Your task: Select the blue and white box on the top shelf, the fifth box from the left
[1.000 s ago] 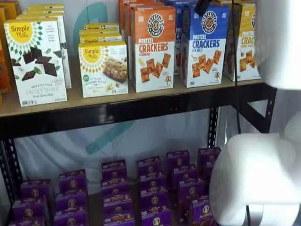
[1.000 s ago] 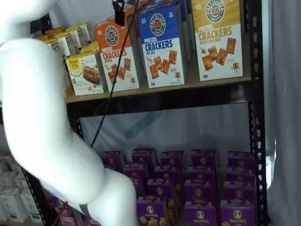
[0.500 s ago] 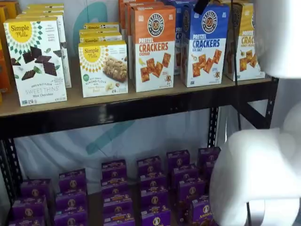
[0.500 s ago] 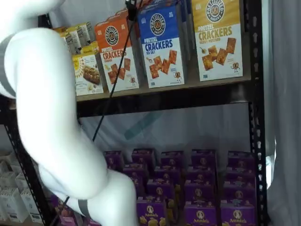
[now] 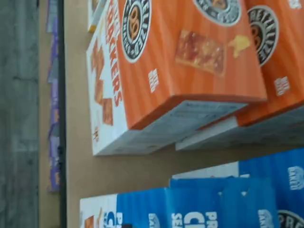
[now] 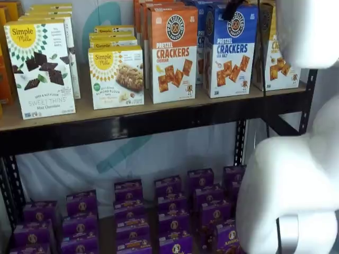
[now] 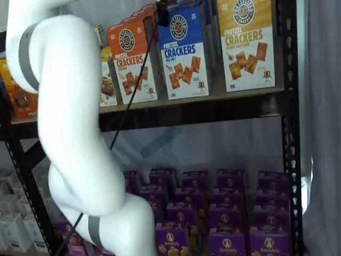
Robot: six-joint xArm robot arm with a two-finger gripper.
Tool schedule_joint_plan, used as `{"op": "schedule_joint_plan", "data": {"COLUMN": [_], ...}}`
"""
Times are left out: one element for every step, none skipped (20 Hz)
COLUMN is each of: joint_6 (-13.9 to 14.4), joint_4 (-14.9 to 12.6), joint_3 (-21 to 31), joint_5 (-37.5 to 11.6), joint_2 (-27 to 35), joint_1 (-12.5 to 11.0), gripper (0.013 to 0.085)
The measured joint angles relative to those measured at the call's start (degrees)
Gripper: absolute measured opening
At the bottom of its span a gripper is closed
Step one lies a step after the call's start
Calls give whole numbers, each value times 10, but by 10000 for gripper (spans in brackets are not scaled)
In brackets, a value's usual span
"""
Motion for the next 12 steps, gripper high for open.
{"op": "schedule_joint_plan", "data": {"joint_6": [-1,-1,-2,-3,-4,-5,-5,-5,-4,-3,-3,-2], "joint_4": [-4,-6,-9,-12,-15,-18,-23,-26,-30,-35,-39,-44], "joint_3": [-6,-8,-8,-9,-11,-12,-18,-23,-31,-39,-48,-59], "joint_5": [7,10,9,10,12,15,23,30,40,52,65,79], "joint_2": [7,10,13,16,20,23,29,33,39,45,52,59], "joint_1": [0,1,1,2,3,4,5,5,6,7,8,9], "gripper": [850,850,850,850,850,850,850,850,850,850,850,850]}}
